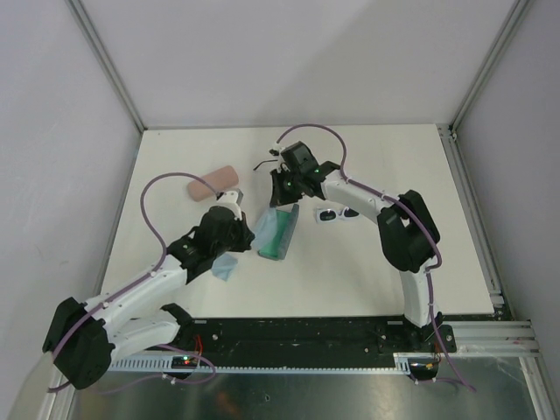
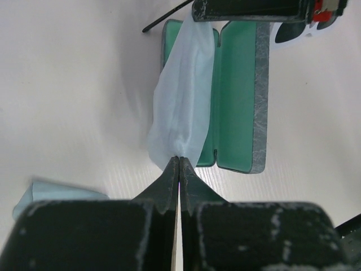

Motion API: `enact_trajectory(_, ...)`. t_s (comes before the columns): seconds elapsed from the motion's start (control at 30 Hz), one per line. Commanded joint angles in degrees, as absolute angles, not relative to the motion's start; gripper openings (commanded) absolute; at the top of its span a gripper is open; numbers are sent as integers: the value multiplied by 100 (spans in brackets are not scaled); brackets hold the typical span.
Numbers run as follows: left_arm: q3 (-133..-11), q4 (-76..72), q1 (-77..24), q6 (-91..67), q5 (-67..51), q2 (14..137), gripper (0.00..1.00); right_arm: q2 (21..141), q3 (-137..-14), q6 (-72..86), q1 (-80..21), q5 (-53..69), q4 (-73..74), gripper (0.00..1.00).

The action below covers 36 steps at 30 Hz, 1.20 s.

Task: Organize the sunglasses
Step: Place the folded cleaning cloth in the sunglasses case.

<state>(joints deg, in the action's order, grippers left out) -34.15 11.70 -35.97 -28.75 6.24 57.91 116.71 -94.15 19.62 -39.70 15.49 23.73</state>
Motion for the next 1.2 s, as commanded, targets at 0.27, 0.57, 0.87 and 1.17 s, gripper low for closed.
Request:
enact_trajectory(0.27,-3311,483,-3882,-3222,540,6297,0,11618,-9354,1798,-3808,1637,2389,0)
enact_trajectory(0.57,-3510,361,-4300,-3439,741,6696,0,11480,-9135,1687,-3646,1656,2442,0)
enact_trajectory(0.87,-3591,233,-4582,-3619,805,6938,0,11270,-8831,1608,-3513,1686,2454,0)
enact_trajectory(1.17,-3822,202,-4767,-3619,877,7156,0,11123,-8772,1562,-3444,1711,2483,0)
